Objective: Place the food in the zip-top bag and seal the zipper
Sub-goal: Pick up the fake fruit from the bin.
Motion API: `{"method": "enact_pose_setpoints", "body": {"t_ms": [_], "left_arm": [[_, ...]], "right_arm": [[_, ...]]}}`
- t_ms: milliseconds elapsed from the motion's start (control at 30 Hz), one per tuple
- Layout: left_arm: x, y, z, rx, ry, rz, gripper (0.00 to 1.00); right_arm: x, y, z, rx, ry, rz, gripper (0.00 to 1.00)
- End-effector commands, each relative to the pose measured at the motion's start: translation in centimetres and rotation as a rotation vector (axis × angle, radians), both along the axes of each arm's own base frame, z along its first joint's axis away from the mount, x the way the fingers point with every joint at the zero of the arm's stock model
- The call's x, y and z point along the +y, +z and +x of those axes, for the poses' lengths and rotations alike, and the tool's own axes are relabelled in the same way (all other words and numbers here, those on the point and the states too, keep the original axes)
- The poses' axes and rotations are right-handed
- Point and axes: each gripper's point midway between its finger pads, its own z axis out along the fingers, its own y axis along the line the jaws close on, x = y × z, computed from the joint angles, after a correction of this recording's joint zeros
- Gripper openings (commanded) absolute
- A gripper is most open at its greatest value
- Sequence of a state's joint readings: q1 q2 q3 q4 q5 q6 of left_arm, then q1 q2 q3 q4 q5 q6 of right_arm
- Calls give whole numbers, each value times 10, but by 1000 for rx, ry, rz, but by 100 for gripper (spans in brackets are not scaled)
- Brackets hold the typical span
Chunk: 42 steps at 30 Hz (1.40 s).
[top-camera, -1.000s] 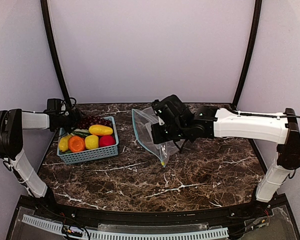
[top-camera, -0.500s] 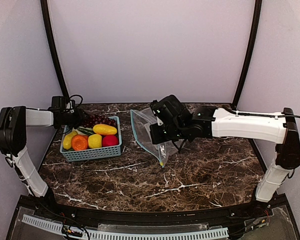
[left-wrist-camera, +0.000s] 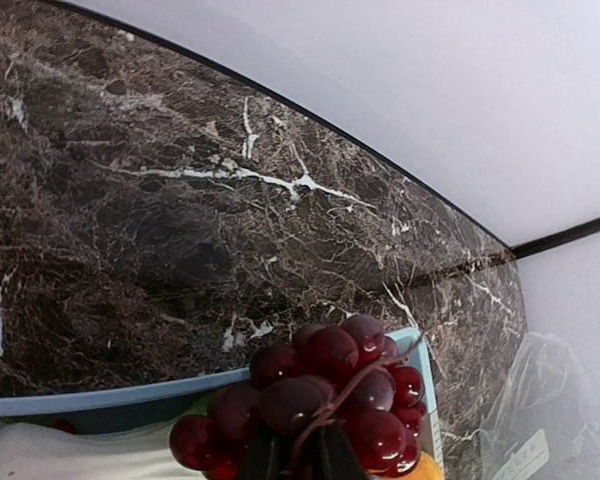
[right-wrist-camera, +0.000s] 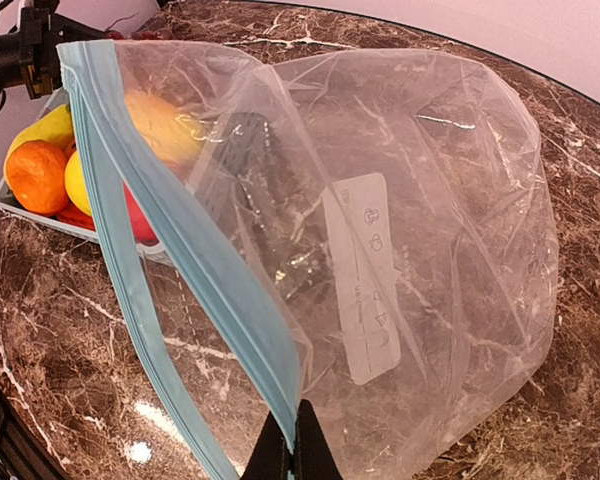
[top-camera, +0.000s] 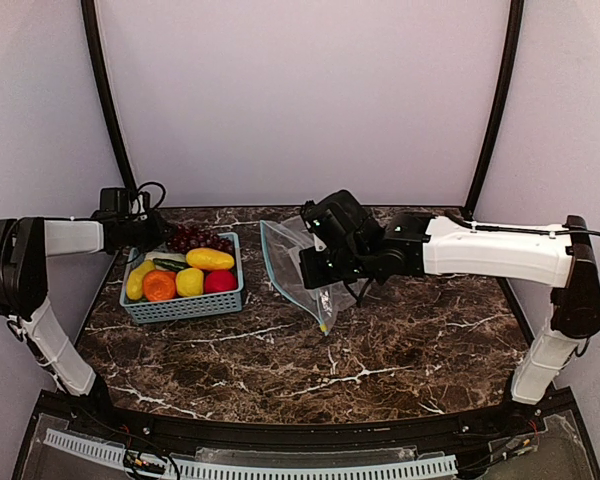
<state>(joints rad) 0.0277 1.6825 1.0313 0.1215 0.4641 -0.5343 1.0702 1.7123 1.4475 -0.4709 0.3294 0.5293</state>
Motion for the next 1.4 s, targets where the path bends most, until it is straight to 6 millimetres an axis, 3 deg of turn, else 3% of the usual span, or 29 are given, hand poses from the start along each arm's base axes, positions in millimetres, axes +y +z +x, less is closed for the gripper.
{"method": "enact_pose_setpoints", "body": {"t_ms": [0, 333, 533, 667, 1067, 1367], "left_arm": [[-8, 31, -8, -86, -38, -15, 5], [-5, 70, -21, -202, -36, 22, 1], [-12, 115, -39, -329, -72, 4, 1], [-22, 150, -63, -413, -126, -20, 1], [-105, 255, -162, -666, -515, 15, 1], [-175, 296, -221, -805, -790, -50, 1]], "right_arm": [[4, 6, 5, -4, -5, 28, 0], [2, 7, 4, 0, -10, 29, 0], [4, 13, 4, -6, -2, 38, 0], [6, 18, 6, 6, 15, 57, 0], [19, 51, 11, 90, 171, 244, 0], [30, 71, -3, 160, 293, 371, 0]]}}
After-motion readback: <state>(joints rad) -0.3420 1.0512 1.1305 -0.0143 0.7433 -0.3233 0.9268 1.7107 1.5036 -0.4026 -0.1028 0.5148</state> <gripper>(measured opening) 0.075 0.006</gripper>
